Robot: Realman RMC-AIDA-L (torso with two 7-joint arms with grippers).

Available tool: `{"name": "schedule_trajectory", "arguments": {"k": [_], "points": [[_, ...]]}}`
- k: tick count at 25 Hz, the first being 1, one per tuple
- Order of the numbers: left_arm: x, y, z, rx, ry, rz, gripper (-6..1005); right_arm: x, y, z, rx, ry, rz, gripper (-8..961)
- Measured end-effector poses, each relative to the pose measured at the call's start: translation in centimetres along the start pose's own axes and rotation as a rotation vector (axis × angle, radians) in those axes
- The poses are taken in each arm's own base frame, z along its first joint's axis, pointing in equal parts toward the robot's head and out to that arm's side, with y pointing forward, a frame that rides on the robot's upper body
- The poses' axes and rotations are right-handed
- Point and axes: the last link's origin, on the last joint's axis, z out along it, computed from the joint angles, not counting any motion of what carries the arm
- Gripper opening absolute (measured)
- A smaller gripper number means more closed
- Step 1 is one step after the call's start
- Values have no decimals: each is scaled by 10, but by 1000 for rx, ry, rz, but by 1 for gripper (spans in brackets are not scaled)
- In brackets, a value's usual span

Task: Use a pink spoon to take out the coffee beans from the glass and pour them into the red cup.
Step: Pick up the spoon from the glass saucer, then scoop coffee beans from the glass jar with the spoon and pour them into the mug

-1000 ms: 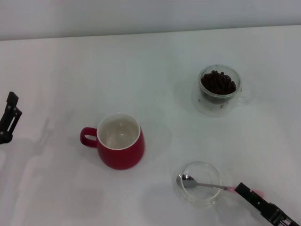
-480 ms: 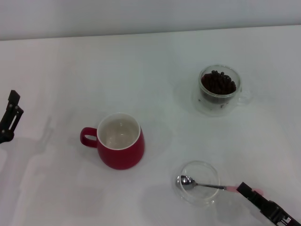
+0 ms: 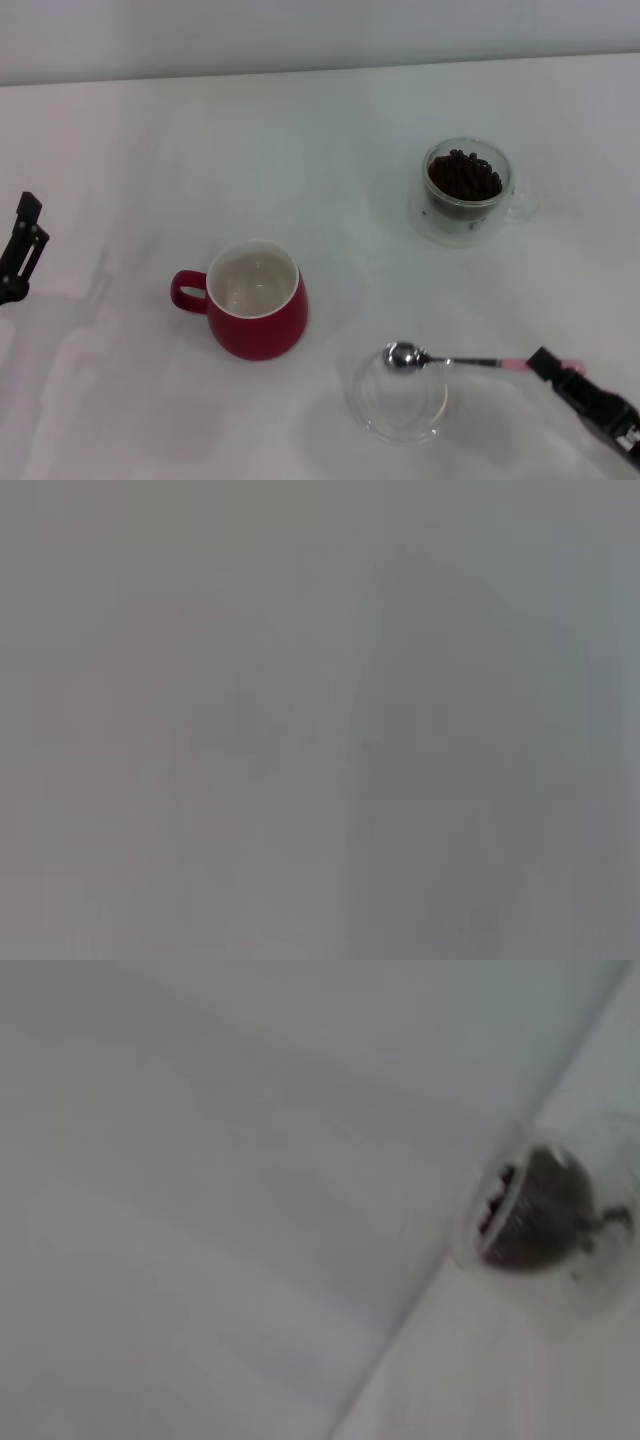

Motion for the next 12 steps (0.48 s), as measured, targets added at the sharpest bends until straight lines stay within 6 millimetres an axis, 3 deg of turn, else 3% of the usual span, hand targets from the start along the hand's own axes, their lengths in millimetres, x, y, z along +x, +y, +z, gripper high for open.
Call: {"name": "schedule_trajectory", "arguments": {"k": [6, 9, 11, 12], "points": [[0, 0, 1, 0, 1, 0, 801, -39, 13, 14, -149, -86, -77, 147], [0, 0, 2, -3, 3, 0, 801, -76, 28, 34, -295, -92, -185, 148], [1, 1, 3, -6, 5, 1, 800, -113, 39, 62, -377, -24, -305, 150], [1, 1, 4, -7, 5, 1, 800, -113, 39, 62, -377, -24, -305, 150]]}}
